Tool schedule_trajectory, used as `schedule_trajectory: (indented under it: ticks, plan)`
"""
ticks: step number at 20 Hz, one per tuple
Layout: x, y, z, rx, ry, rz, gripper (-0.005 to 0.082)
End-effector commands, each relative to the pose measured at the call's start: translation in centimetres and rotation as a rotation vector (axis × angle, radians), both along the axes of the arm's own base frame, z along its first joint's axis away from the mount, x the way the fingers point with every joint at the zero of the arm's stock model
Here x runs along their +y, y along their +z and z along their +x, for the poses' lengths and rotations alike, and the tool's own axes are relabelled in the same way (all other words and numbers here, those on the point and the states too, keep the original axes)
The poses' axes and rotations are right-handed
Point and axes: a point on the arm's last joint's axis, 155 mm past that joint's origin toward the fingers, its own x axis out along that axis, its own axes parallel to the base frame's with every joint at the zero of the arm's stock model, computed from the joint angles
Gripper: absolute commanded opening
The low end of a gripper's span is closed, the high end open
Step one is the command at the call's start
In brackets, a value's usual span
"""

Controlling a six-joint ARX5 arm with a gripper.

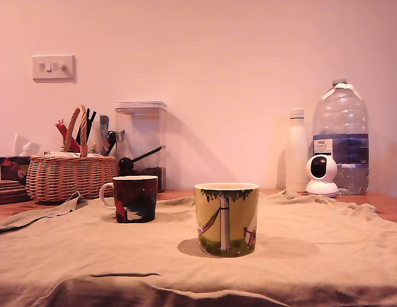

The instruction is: Pick up the coffee capsules on the table and drop them inside the coffee cup

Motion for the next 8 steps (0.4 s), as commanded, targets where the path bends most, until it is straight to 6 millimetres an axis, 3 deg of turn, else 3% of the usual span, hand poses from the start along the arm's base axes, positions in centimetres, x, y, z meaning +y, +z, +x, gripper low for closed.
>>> schedule_trajectory:
  ticks: [1, 8]
  plan:
    - [0.3, -0.2, -0.6, -0.019, 0.009, -0.006, -0.0024]
    - [0.5, 2.1, -2.7, -0.132, 0.009, -0.027, -0.0024]
